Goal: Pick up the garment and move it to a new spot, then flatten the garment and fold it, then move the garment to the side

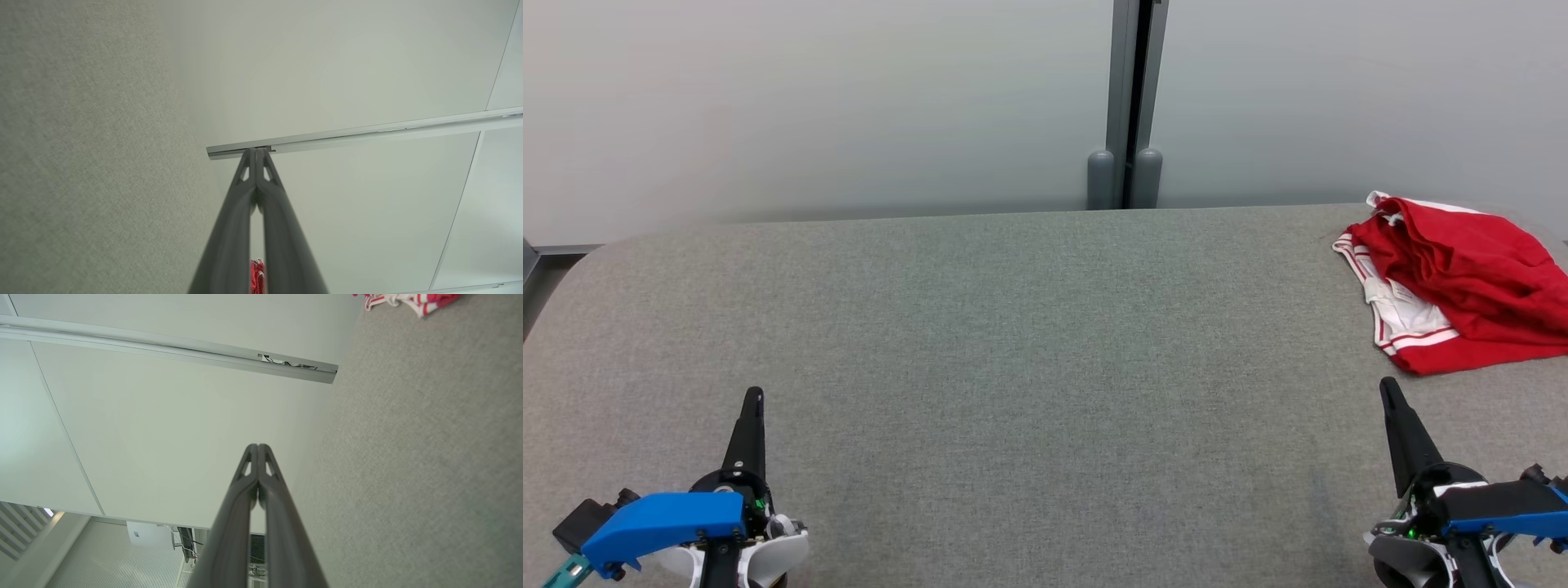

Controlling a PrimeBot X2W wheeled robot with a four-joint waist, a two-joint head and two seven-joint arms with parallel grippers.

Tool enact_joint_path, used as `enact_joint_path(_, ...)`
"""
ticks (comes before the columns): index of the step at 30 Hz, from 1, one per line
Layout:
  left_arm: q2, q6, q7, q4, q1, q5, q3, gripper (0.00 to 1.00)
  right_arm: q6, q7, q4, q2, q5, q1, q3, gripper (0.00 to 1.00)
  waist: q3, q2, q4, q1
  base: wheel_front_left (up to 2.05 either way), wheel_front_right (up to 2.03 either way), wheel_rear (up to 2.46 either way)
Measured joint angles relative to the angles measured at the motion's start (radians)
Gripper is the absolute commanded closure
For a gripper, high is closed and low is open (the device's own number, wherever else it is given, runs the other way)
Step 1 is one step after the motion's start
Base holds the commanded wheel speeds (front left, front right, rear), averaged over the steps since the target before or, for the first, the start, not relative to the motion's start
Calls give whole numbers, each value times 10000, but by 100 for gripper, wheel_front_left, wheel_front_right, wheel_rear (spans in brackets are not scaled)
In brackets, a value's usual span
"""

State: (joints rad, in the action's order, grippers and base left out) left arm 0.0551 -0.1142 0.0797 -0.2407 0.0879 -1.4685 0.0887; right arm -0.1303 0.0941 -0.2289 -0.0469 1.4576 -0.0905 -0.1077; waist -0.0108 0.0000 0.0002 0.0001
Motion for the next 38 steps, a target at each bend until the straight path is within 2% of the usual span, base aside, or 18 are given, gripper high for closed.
enact_joint_path(22,-38,-150,336,-50,164,-1423,257,100,2,192,-159,-4,1521,-107,-50,100,78,0,-2,0,0,0,0)
enact_joint_path(38,-40,-150,336,-52,164,-1427,261,100,0,192,-161,-4,1540,-128,-54,100,78,0,-2,0,0,0,0)
